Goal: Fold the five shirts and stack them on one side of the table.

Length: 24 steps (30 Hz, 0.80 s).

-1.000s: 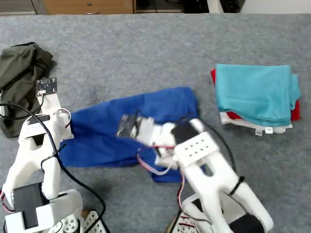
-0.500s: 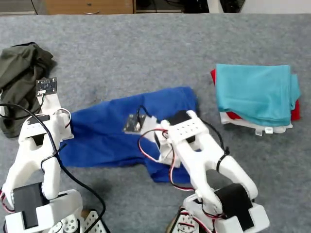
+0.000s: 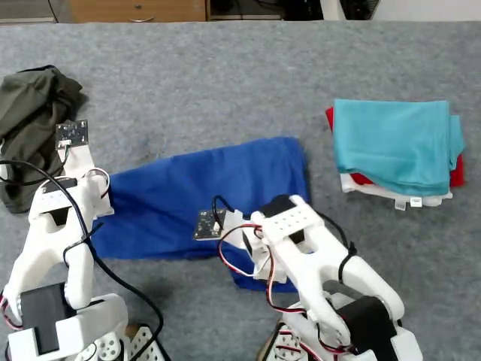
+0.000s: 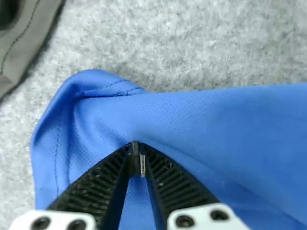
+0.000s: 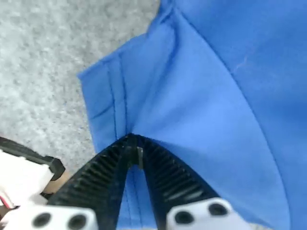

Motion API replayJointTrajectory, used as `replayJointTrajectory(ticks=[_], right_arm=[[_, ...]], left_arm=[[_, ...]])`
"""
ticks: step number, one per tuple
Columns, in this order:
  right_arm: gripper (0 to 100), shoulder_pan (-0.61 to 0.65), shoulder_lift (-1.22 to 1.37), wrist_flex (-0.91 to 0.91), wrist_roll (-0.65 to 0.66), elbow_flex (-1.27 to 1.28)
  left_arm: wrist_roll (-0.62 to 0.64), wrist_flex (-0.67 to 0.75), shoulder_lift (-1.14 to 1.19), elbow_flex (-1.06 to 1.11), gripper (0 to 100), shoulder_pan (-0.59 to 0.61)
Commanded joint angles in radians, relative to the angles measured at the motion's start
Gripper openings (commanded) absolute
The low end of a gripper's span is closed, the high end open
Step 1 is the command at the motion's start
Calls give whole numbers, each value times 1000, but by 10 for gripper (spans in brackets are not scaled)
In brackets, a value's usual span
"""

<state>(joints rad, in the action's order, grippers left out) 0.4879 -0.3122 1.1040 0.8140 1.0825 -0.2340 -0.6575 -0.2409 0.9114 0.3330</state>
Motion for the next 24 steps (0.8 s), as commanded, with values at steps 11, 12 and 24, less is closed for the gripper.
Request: replayJointTrajectory(ticks=[11,12,24], right_arm=[[2,-252,50,216,-14,-768],[2,-255,99,219,-15,-826],[2,-308,846,284,-198,-1526]], left_arm=[[3,-222,-54,-144,20,-6],[3,-276,-70,-190,20,-8],[5,-242,133,-443,20,41]])
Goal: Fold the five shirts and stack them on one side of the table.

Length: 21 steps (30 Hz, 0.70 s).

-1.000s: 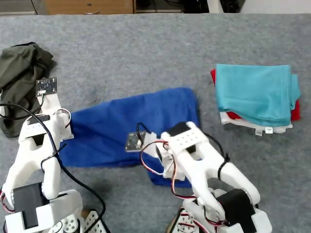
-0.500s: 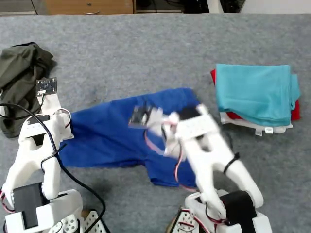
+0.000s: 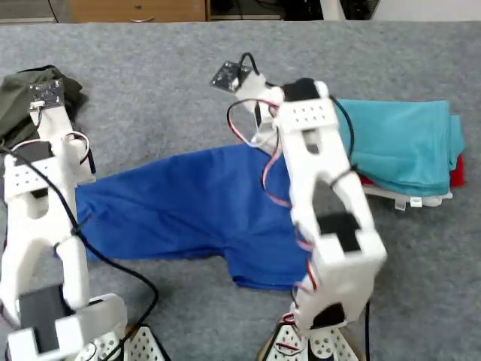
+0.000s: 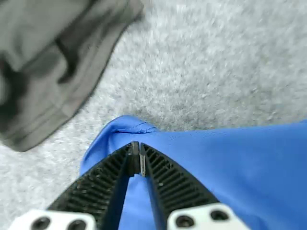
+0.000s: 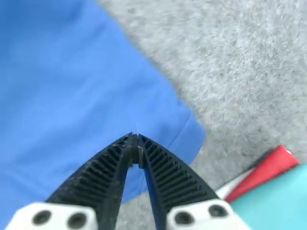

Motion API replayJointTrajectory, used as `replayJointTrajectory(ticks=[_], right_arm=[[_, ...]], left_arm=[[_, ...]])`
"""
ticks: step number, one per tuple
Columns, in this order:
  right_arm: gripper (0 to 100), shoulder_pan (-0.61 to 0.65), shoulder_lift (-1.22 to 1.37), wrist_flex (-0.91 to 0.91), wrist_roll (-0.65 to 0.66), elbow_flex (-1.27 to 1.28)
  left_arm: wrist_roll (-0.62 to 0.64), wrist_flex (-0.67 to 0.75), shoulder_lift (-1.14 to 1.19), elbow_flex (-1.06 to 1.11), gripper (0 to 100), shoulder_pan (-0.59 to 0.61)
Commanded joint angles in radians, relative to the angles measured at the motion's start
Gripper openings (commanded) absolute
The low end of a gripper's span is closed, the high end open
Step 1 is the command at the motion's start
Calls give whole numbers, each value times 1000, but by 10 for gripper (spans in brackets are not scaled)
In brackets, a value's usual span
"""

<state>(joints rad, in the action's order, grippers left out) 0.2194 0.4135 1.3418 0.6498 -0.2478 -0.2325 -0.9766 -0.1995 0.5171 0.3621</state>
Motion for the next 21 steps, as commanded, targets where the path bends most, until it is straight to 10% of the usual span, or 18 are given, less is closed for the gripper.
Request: replayJointTrajectory(ticks=[1,4,9,21], right_arm=[[2,-53,171,66,-40,-255],[2,-99,306,110,-48,-424],[2,-150,522,193,-40,-651],[2,-177,771,442,-40,-1251]], left_arm=[[3,124,148,-49,20,12],[20,285,354,-86,20,57],[63,46,516,-365,20,101],[63,-5,430,-399,20,109]])
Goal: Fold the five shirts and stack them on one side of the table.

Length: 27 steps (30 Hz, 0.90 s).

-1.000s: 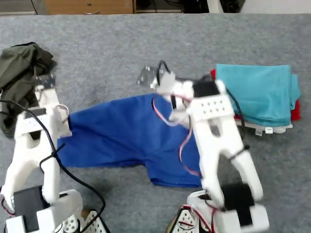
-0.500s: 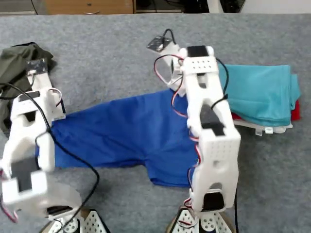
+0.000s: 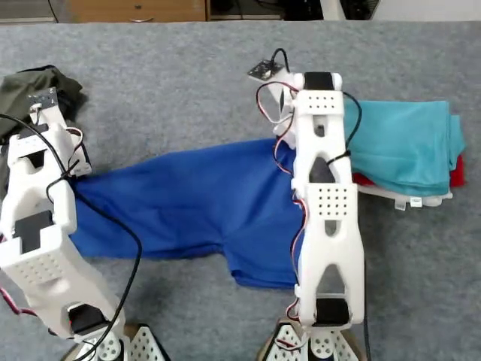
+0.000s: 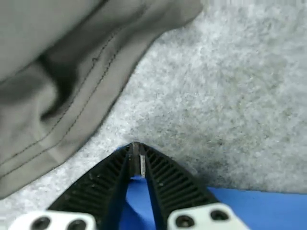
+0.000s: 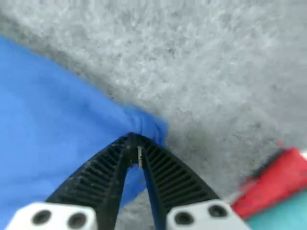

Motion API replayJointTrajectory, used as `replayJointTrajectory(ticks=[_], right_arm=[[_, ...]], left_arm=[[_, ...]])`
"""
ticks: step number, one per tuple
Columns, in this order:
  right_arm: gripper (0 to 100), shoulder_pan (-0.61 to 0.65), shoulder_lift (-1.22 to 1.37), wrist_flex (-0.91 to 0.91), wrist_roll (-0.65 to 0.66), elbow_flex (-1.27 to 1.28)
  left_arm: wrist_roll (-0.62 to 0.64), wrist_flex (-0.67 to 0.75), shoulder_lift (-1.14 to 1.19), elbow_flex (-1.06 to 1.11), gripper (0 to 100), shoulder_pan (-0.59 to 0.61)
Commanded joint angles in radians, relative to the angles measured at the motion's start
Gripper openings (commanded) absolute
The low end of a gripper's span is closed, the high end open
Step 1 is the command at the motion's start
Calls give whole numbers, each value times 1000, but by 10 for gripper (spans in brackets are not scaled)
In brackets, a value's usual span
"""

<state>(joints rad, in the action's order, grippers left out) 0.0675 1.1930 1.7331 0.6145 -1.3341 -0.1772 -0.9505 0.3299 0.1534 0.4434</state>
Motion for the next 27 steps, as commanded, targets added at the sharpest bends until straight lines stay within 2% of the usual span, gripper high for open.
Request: replayJointTrajectory(ticks=[1,7,12,19,23,27], right_arm=[[2,-25,-10,54,-5,-188],[2,-30,-137,57,-9,-145],[2,-22,-381,55,-2,119],[2,-5,-705,21,11,684],[2,-7,-791,-175,28,1020],[2,-8,-780,-399,21,1271]], left_arm=[[8,-49,-139,-35,20,26],[8,-235,-360,-25,20,21],[-34,-311,-501,123,20,18],[-110,-109,-631,520,20,100],[-132,-25,-647,621,20,146],[-132,-3,-645,652,20,152]])
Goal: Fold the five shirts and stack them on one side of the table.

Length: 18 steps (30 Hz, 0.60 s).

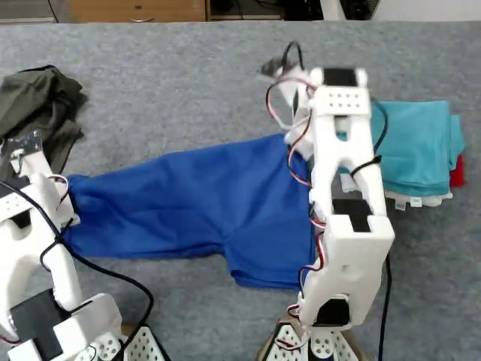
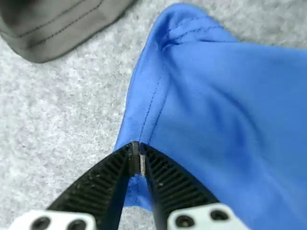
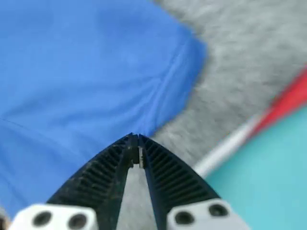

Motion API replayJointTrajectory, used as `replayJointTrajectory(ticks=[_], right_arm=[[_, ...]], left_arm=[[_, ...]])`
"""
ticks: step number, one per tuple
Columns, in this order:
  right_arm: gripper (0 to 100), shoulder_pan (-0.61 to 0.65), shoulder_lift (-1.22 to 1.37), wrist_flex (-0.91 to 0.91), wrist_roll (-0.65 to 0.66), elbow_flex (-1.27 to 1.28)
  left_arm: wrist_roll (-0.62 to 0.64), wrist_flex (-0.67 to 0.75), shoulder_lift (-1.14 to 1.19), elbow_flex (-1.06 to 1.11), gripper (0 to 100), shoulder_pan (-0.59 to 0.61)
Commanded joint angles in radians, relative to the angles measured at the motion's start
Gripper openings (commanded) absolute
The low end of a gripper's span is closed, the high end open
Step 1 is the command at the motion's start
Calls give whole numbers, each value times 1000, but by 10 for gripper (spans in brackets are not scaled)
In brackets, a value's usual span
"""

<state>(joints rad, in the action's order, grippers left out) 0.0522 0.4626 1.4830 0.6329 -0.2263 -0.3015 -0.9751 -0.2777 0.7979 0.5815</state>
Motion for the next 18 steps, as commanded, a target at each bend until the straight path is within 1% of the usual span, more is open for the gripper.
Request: replayJointTrajectory(ticks=[1,3,4,8,11,13,14,15,18], right_arm=[[2,4,-36,-189,3,203],[2,-18,5,-241,2,242],[2,-35,28,-252,0,239],[2,-87,64,-221,-5,154],[2,-67,51,-164,68,134],[2,-45,16,-144,74,130],[2,-44,-8,-138,74,127],[2,-44,-35,-124,75,122],[2,-39,-145,-77,83,122]], left_arm=[[-8,25,-38,12,20,14],[-12,38,-38,35,20,20],[-34,46,-38,51,20,31],[-133,49,-48,112,20,83],[-170,52,-50,121,20,146],[-187,48,-50,94,20,183],[-190,25,-53,58,20,198],[-189,-35,-67,0,20,215],[-184,-269,-157,-238,20,226]])
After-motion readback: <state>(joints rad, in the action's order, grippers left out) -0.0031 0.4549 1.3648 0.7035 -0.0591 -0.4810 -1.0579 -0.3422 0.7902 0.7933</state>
